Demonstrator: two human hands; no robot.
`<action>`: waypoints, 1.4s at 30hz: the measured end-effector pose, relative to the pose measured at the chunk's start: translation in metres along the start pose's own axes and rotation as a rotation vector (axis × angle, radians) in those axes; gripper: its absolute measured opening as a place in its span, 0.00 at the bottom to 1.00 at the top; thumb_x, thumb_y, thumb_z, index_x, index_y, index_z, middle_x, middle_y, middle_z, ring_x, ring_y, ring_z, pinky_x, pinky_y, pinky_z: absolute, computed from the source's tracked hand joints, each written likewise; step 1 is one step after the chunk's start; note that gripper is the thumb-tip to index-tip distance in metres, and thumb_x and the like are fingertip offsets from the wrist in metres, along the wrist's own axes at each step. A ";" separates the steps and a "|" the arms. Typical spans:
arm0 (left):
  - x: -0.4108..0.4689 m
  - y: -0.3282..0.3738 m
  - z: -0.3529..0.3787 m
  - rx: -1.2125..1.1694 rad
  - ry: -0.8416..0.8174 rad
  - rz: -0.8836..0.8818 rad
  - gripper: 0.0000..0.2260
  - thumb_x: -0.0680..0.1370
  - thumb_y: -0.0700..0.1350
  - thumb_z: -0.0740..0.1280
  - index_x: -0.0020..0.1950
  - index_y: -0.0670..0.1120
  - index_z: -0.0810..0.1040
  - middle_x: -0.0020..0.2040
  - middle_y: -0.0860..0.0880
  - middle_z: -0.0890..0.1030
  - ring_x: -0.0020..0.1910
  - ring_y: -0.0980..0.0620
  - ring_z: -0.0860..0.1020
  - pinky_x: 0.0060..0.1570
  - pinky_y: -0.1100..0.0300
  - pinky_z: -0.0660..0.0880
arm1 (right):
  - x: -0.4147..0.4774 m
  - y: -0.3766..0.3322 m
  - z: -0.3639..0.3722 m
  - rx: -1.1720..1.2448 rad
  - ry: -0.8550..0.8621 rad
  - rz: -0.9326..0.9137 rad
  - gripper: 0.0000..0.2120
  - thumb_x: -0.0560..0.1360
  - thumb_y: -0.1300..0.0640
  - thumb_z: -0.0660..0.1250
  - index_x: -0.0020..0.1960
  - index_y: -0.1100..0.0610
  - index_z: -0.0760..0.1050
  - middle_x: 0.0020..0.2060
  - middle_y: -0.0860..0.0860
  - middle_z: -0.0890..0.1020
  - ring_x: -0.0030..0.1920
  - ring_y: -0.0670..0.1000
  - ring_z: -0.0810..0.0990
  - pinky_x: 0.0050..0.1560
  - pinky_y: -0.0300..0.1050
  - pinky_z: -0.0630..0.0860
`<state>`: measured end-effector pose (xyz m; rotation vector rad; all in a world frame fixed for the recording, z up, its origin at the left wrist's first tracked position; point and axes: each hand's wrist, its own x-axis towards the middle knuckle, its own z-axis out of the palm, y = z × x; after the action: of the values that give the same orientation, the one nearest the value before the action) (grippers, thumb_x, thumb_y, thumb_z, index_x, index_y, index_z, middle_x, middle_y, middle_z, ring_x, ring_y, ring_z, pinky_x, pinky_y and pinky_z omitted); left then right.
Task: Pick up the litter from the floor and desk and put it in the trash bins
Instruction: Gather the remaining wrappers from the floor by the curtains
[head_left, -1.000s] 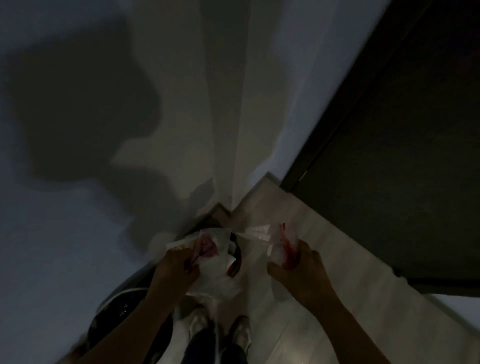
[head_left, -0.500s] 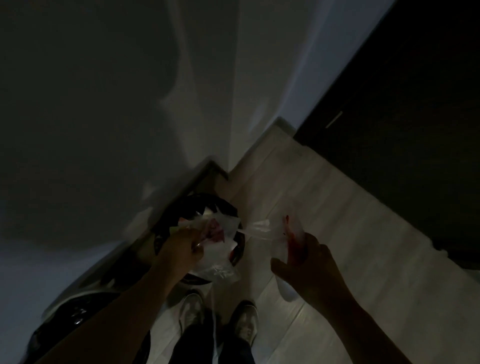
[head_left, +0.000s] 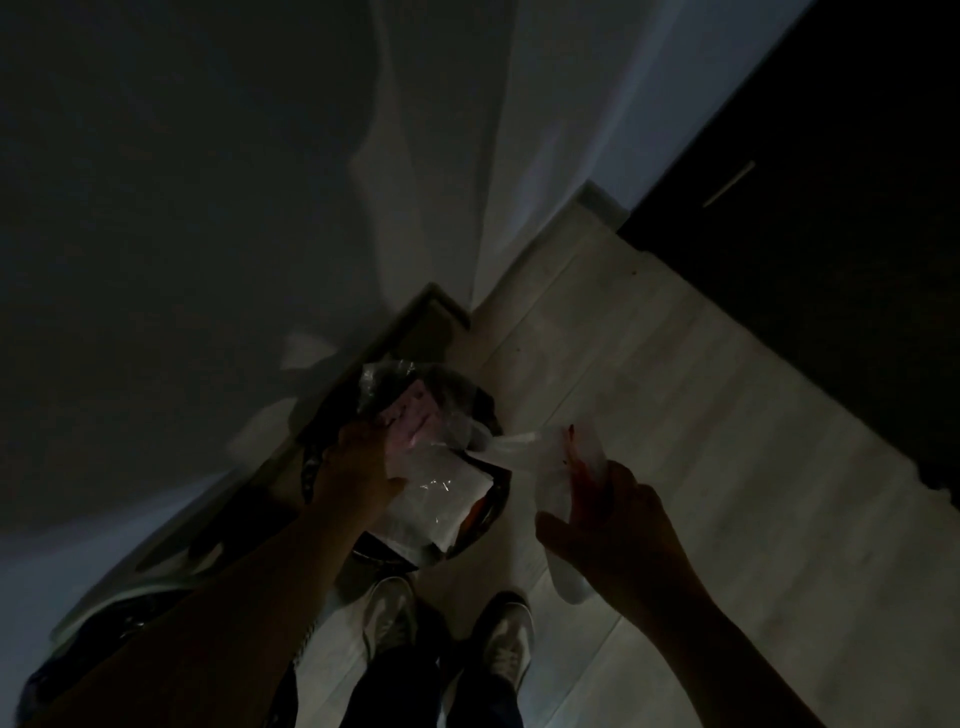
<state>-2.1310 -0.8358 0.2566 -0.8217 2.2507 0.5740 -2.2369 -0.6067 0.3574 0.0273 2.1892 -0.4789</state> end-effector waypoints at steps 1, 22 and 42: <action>0.002 -0.002 -0.003 0.037 -0.022 0.016 0.29 0.76 0.53 0.67 0.73 0.46 0.63 0.72 0.44 0.65 0.71 0.46 0.63 0.67 0.54 0.66 | 0.001 -0.003 0.000 -0.006 -0.002 -0.002 0.48 0.56 0.35 0.72 0.70 0.49 0.59 0.55 0.49 0.68 0.56 0.51 0.73 0.52 0.50 0.80; -0.025 -0.076 -0.001 -0.437 0.168 -0.121 0.10 0.77 0.47 0.66 0.53 0.42 0.80 0.49 0.44 0.83 0.49 0.46 0.80 0.51 0.49 0.77 | 0.050 -0.082 0.094 -0.239 0.032 -0.298 0.52 0.60 0.37 0.75 0.74 0.54 0.53 0.62 0.56 0.66 0.61 0.57 0.67 0.55 0.50 0.72; -0.063 -0.121 0.002 -0.417 0.078 -0.162 0.10 0.78 0.47 0.65 0.57 0.46 0.78 0.51 0.46 0.81 0.51 0.48 0.79 0.53 0.54 0.76 | 0.068 -0.088 0.145 -0.607 0.030 -0.588 0.44 0.71 0.40 0.68 0.78 0.49 0.49 0.77 0.55 0.50 0.74 0.60 0.58 0.70 0.56 0.61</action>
<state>-2.0107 -0.8950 0.2799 -1.2380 2.1357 0.9654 -2.1852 -0.7489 0.2549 -0.9562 2.2685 -0.1058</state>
